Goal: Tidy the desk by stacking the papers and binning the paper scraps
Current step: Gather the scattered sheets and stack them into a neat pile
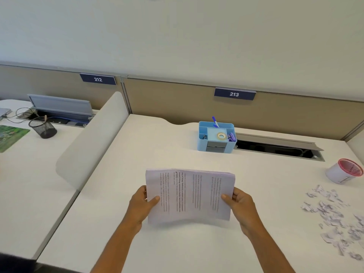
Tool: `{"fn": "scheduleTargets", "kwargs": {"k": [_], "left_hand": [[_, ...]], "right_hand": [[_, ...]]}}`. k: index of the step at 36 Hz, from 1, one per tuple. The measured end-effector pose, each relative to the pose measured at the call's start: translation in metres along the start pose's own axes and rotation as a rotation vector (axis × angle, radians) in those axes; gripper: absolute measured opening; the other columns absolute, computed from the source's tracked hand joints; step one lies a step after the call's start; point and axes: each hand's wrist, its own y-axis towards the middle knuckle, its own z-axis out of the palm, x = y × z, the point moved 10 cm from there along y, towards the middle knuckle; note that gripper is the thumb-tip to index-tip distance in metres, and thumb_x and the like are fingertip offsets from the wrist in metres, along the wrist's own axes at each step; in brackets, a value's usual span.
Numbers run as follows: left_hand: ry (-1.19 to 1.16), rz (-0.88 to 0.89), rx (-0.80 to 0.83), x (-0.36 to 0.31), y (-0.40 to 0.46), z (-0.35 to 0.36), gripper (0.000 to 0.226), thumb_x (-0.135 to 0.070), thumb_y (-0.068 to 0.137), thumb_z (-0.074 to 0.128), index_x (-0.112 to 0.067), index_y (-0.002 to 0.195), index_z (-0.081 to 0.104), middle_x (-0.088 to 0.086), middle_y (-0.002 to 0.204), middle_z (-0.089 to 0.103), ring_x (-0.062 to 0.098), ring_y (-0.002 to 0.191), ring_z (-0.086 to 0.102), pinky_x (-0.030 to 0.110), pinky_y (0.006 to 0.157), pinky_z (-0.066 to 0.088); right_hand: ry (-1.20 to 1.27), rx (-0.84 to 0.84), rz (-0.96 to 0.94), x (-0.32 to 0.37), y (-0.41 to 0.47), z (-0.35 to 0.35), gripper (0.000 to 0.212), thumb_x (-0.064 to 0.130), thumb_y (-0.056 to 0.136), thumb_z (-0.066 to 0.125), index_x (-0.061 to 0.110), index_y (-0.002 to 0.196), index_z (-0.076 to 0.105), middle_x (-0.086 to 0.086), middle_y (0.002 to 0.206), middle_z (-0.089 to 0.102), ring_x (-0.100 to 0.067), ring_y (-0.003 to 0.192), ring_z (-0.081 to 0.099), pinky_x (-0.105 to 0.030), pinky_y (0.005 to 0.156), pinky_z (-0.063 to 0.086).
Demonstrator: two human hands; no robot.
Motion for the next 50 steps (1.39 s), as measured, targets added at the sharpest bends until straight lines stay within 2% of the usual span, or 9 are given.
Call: {"fn": "scheduleTargets", "kwargs": {"k": [4, 8, 11, 14, 31, 37, 43, 46, 50], "left_hand": [[0.034, 0.104, 0.009, -0.012, -0.003, 0.008, 0.038, -0.015, 0.098, 0.074, -0.028, 0.132, 0.062, -0.007, 0.122, 0.075, 0.016, 0.113, 0.07, 0.038, 0.093, 0.061], [0.078, 0.138, -0.017, -0.012, -0.009, 0.014, 0.04, -0.01, 0.098, 0.072, -0.032, 0.131, 0.063, -0.01, 0.119, 0.074, 0.011, 0.112, 0.068, 0.027, 0.087, 0.056], [0.095, 0.128, -0.01, -0.003, -0.011, 0.02, 0.025, -0.006, 0.097, 0.073, -0.024, 0.114, 0.068, -0.003, 0.107, 0.076, 0.02, 0.103, 0.071, 0.023, 0.077, 0.055], [0.134, 0.118, 0.008, 0.005, -0.013, 0.026, 0.014, -0.007, 0.098, 0.072, -0.018, 0.104, 0.067, 0.001, 0.098, 0.076, 0.026, 0.099, 0.07, 0.028, 0.071, 0.054], [0.172, 0.113, 0.037, 0.0, -0.02, 0.022, 0.015, -0.01, 0.095, 0.077, -0.02, 0.102, 0.069, -0.008, 0.095, 0.077, 0.018, 0.097, 0.072, 0.03, 0.076, 0.059], [0.233, 0.128, 0.092, -0.01, -0.025, 0.014, 0.014, -0.021, 0.095, 0.079, -0.025, 0.105, 0.07, -0.01, 0.098, 0.079, 0.013, 0.093, 0.076, 0.027, 0.073, 0.062], [0.32, 0.141, 0.206, -0.013, -0.034, 0.009, 0.015, -0.022, 0.095, 0.078, -0.028, 0.108, 0.073, -0.012, 0.103, 0.079, 0.008, 0.097, 0.074, 0.031, 0.083, 0.063], [0.35, 0.135, 0.265, -0.013, -0.037, 0.009, 0.016, -0.019, 0.096, 0.076, -0.028, 0.109, 0.074, -0.012, 0.105, 0.079, 0.007, 0.1, 0.073, 0.027, 0.082, 0.06], [0.427, 0.139, 0.355, -0.013, -0.04, 0.017, 0.02, -0.019, 0.097, 0.075, -0.032, 0.112, 0.073, -0.018, 0.107, 0.077, 0.009, 0.105, 0.072, 0.023, 0.079, 0.06]], "right_hand": [[0.051, -0.074, -0.028, -0.002, -0.002, -0.006, 0.028, 0.007, 0.101, 0.069, 0.025, 0.121, 0.076, 0.011, 0.106, 0.082, -0.011, 0.102, 0.076, -0.017, 0.076, 0.056], [0.072, -0.123, -0.012, -0.016, -0.003, -0.009, 0.025, 0.007, 0.101, 0.069, 0.025, 0.115, 0.077, 0.01, 0.102, 0.082, -0.017, 0.107, 0.072, -0.026, 0.084, 0.053], [0.062, -0.121, 0.015, -0.031, -0.006, -0.007, 0.027, 0.006, 0.1, 0.069, 0.026, 0.115, 0.076, 0.009, 0.102, 0.082, -0.018, 0.108, 0.073, -0.025, 0.083, 0.053], [0.065, -0.13, 0.021, -0.038, -0.009, -0.006, 0.028, 0.005, 0.1, 0.069, 0.025, 0.119, 0.075, 0.008, 0.105, 0.081, -0.017, 0.11, 0.071, -0.023, 0.08, 0.053], [0.01, -0.131, -0.002, -0.027, -0.008, -0.006, 0.026, 0.009, 0.103, 0.065, 0.03, 0.115, 0.075, 0.005, 0.107, 0.08, -0.019, 0.106, 0.072, -0.027, 0.079, 0.056], [-0.118, -0.109, -0.116, 0.008, -0.004, -0.005, 0.028, 0.011, 0.103, 0.064, 0.038, 0.103, 0.074, 0.016, 0.093, 0.078, -0.022, 0.097, 0.072, -0.035, 0.077, 0.057], [-0.229, -0.043, -0.236, 0.047, 0.001, 0.002, 0.031, 0.008, 0.104, 0.06, 0.035, 0.105, 0.075, 0.015, 0.093, 0.076, -0.011, 0.088, 0.07, -0.031, 0.075, 0.052], [-0.293, 0.003, -0.281, 0.062, 0.002, 0.008, 0.031, 0.007, 0.105, 0.058, 0.033, 0.106, 0.075, 0.015, 0.093, 0.076, -0.006, 0.085, 0.068, -0.029, 0.074, 0.052], [-0.357, 0.082, -0.325, 0.08, -0.001, 0.022, 0.033, 0.007, 0.107, 0.055, 0.033, 0.108, 0.075, 0.019, 0.094, 0.075, -0.001, 0.088, 0.067, -0.015, 0.068, 0.051]]}}
